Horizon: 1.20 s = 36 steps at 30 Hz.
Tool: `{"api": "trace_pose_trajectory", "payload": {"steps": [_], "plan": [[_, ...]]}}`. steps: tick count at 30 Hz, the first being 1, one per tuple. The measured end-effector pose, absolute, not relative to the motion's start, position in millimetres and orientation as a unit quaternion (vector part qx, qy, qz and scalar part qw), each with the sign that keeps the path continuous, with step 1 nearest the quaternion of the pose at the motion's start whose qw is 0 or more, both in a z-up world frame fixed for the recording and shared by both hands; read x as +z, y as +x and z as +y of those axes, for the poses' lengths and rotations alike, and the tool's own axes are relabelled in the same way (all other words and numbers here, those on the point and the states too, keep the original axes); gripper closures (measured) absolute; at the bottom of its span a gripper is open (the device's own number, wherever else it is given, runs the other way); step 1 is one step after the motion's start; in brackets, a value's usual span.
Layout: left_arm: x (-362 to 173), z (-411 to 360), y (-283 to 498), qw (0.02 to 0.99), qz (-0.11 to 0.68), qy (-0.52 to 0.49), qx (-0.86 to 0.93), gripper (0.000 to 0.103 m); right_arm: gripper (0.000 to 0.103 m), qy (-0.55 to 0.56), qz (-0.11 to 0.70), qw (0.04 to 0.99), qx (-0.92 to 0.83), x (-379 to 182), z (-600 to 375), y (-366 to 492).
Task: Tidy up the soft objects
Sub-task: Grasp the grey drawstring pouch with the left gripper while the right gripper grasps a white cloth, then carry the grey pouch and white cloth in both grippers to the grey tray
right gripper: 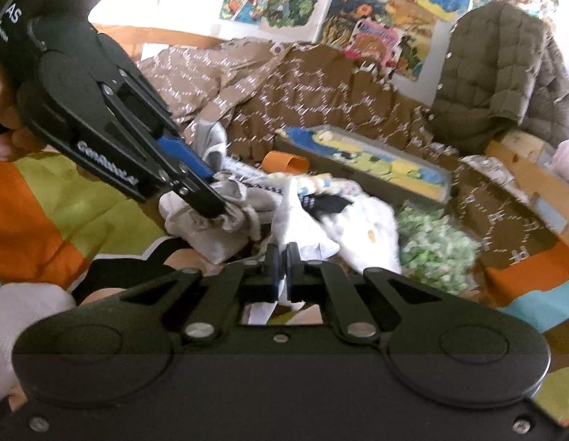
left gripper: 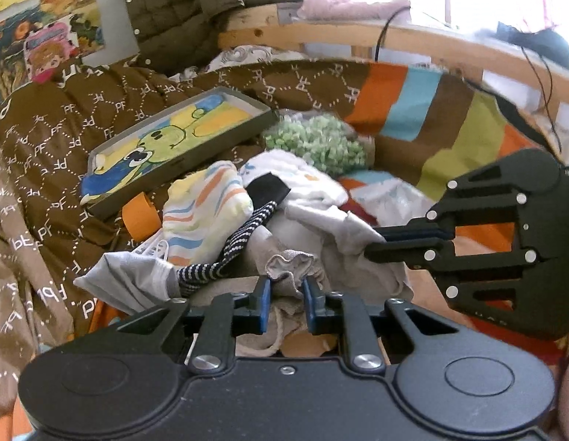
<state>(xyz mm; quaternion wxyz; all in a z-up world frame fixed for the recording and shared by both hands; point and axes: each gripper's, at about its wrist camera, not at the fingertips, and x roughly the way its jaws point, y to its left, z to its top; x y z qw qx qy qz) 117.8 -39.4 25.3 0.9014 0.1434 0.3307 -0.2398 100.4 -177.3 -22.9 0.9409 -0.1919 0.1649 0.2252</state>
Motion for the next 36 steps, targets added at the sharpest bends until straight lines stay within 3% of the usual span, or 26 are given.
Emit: {"api": "trace_pose_trajectory", "payload": {"steps": [20, 36], "plan": [[116.4, -25.6, 92.3, 0.928, 0.297, 0.039, -0.221, 0.088, 0.103, -0.166, 0.049, 0.968, 0.184, 16.4, -208.9, 46.2], [145.3, -4.7, 158.9, 0.942, 0.267, -0.046, -0.197, 0.089, 0.103, -0.131, 0.042, 0.975, 0.176, 30.9, -213.8, 84.9]]}}
